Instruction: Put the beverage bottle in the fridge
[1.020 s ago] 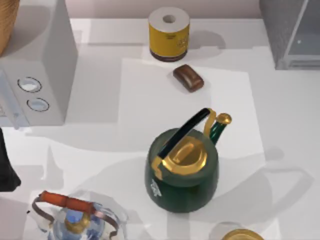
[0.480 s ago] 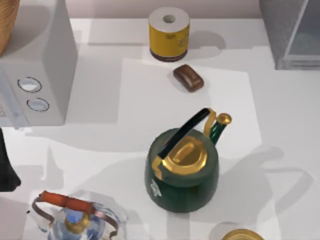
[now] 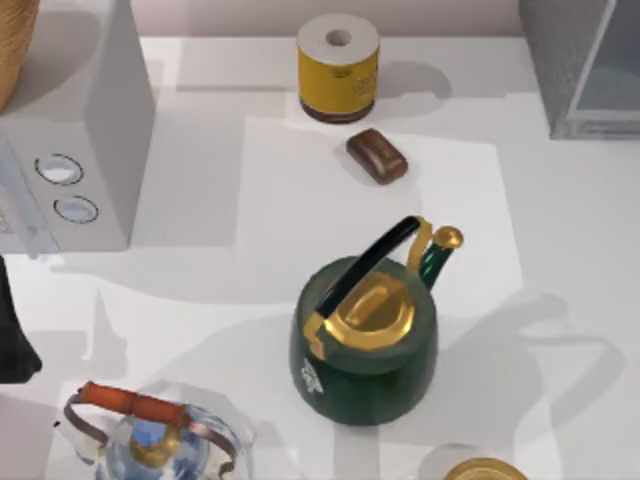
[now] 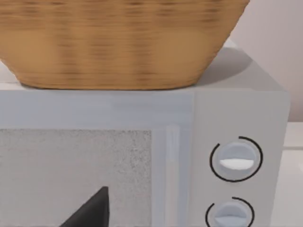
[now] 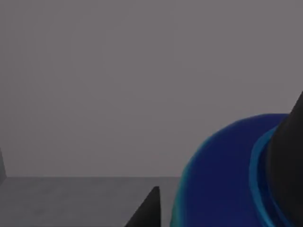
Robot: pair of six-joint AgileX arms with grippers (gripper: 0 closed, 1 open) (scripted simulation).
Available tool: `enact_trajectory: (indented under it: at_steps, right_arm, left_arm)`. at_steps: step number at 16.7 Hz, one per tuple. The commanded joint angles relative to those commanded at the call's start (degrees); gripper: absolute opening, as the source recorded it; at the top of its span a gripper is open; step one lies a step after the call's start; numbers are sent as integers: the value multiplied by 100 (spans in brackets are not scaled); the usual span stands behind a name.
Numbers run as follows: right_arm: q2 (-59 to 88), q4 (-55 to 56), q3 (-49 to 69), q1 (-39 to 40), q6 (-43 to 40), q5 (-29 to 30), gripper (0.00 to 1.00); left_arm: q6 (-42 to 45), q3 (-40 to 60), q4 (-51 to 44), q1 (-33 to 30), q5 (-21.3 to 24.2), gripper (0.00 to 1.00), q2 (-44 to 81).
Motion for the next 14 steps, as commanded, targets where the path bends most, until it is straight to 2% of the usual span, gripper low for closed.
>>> enact_trajectory:
  at_steps: [8, 14]
  right_arm:
    - [0, 0, 0, 0, 0, 0, 98]
    - [0, 0, 0, 0, 0, 0, 100]
  left_arm:
    - [0, 0, 0, 0, 0, 100, 0]
    - [0, 0, 0, 0, 0, 100, 0]
